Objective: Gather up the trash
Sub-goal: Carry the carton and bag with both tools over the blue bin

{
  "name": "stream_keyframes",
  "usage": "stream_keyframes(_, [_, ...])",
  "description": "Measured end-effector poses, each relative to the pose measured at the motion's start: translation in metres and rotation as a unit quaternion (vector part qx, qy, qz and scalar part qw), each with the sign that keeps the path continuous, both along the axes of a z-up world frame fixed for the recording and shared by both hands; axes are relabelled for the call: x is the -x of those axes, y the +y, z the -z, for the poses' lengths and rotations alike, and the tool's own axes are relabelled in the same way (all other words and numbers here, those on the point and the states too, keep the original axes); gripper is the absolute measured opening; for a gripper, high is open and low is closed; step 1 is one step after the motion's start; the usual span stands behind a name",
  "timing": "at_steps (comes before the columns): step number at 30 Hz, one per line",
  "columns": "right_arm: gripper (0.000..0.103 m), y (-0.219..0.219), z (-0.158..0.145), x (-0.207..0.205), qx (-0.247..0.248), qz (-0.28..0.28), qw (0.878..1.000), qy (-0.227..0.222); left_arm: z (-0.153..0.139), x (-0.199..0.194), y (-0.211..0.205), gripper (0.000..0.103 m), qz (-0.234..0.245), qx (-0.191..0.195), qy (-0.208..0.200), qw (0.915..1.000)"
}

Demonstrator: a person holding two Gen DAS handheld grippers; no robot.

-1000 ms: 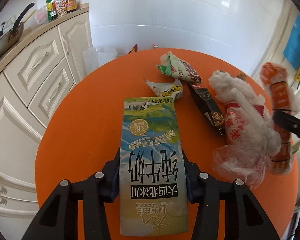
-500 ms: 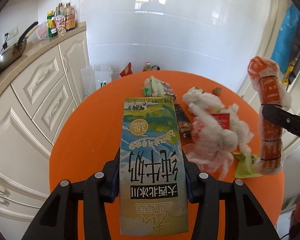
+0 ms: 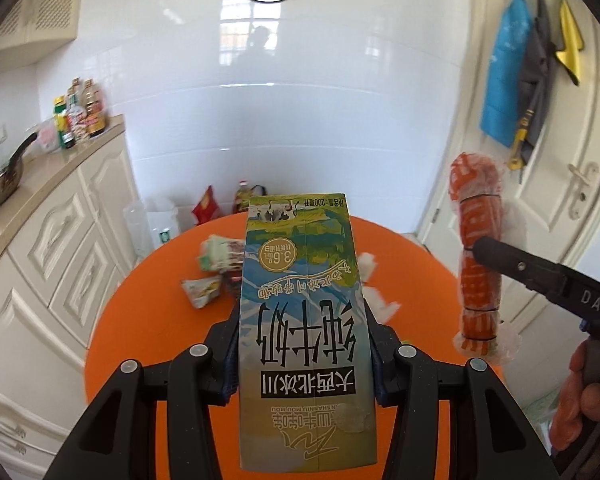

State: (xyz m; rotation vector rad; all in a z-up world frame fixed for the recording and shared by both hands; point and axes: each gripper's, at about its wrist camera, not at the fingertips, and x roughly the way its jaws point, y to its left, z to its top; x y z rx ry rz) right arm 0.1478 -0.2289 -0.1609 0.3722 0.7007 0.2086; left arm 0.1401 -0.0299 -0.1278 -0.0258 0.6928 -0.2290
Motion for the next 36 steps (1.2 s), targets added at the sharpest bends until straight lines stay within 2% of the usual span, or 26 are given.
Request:
stream_keyframes(9, [0.025,-0.059,0.004,0.042,-0.012,0.060,0.998,0.002,0.002,0.050,-0.055,0.046,0.081,-0.012,0.005,0.9966])
stream_keyframes(15, [0.025,-0.127,0.009,0.091,-0.010,0.144,0.990,0.010,0.010,0.081,-0.109,0.046,0.168,-0.018,0.015,0.9854])
stream_keyframes(17, [0.025,-0.156,0.016,0.112,-0.009,0.179,0.984,0.022,0.017,0.093,-0.132,0.046,0.200,-0.018,0.024,0.9794])
stream_keyframes(21, [0.025,-0.206,0.039,0.147,-0.006,0.240,0.969,0.052,0.047,0.111,-0.179,0.046,0.264,-0.016,0.065,0.9621])
stream_keyframes(25, [0.025,-0.256,0.082,0.174,-0.017,0.291,0.951,0.099,0.085,0.131,-0.219,0.046,0.313,-0.028,0.113,0.9427])
stream_keyframes(30, [0.025,-0.306,0.150,0.198,-0.047,0.320,0.934,0.154,0.141,0.142,-0.250,0.046,0.347,-0.062,0.170,0.9203])
stream_keyframes(32, [0.025,-0.319,0.178,0.198,-0.060,0.325,0.927,0.176,0.165,0.151,-0.258,0.046,0.359,-0.076,0.198,0.9089])
stream_keyframes(36, [0.025,-0.334,0.219,0.192,-0.087,0.330,0.917,0.209,0.205,0.156,-0.271,0.047,0.367,-0.109,0.236,0.8929])
